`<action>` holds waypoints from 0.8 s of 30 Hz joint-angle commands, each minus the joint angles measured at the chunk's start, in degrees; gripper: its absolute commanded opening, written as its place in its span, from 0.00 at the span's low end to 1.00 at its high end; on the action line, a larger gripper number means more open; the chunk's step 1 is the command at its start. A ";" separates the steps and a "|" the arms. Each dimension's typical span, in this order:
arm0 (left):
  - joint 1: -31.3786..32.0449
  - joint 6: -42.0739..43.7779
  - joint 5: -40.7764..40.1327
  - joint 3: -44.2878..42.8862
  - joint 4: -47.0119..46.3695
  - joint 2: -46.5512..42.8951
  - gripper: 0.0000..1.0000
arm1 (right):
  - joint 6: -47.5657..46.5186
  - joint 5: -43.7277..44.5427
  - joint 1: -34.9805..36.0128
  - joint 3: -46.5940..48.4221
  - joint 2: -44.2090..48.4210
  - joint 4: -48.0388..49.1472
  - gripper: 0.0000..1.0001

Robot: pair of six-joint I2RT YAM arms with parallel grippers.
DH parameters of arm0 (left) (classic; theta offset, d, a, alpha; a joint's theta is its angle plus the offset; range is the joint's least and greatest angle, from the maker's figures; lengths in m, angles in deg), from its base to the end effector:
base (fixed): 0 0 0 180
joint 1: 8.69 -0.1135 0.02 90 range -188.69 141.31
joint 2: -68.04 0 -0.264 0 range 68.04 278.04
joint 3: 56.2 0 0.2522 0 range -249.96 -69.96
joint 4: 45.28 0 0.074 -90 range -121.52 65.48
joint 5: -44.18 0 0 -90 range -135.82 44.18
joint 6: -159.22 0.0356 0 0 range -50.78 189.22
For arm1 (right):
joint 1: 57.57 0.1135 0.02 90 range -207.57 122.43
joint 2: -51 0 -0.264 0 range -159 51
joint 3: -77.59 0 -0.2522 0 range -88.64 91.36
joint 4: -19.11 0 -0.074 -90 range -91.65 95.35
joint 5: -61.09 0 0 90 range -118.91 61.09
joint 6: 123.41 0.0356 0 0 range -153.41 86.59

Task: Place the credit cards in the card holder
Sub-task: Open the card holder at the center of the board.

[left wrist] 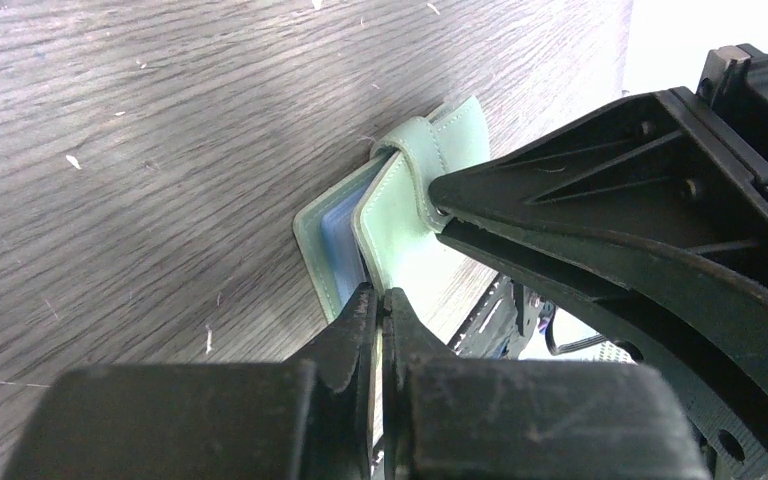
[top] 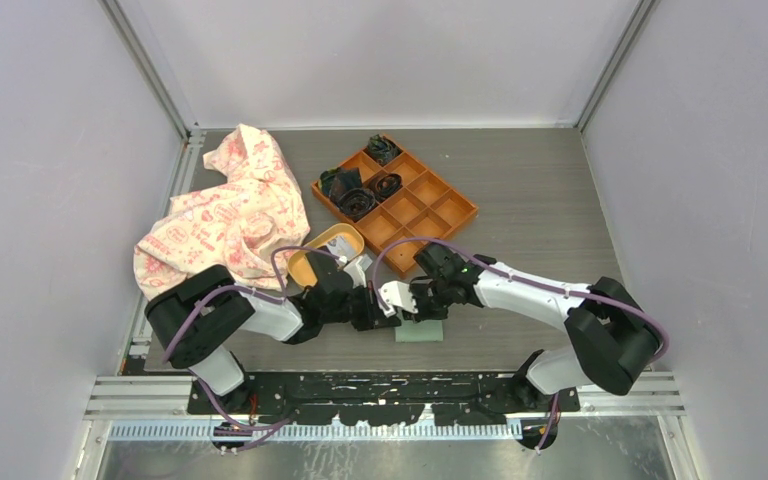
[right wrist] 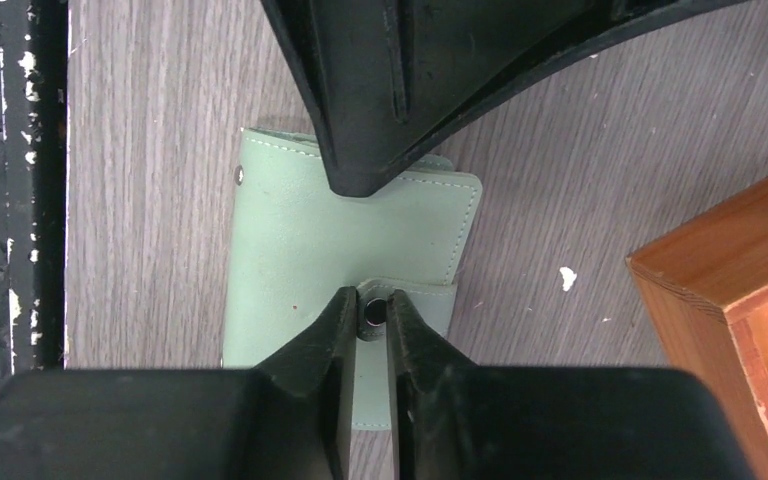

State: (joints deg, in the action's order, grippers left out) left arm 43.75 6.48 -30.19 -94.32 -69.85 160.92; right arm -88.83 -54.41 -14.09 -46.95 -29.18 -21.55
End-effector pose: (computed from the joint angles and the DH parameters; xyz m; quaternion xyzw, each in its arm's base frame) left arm 0.1584 -0.2218 0.1167 -0.0096 0.8614 -0.4802 0.1652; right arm 0.1696 0.1820 0.1717 -0.7547 0.5837 0.1928 0.2292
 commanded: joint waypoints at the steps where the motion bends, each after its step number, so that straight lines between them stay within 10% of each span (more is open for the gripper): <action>1: 0.28 2.29 1.08 0.61 -3.79 0.31 0.00 | 1.05 7.52 0.10 0.83 -1.23 2.11 0.12; 24: 0.30 20.00 1.85 -2.82 7.33 -4.16 0.00 | 23.69 11.95 -9.55 7.10 2.77 4.46 0.01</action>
State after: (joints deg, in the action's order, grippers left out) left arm 43.82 20.77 -30.34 -95.45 -68.41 159.28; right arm -69.12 -47.35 -23.38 -43.06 -26.82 -19.45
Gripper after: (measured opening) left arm 0.010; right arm 0.042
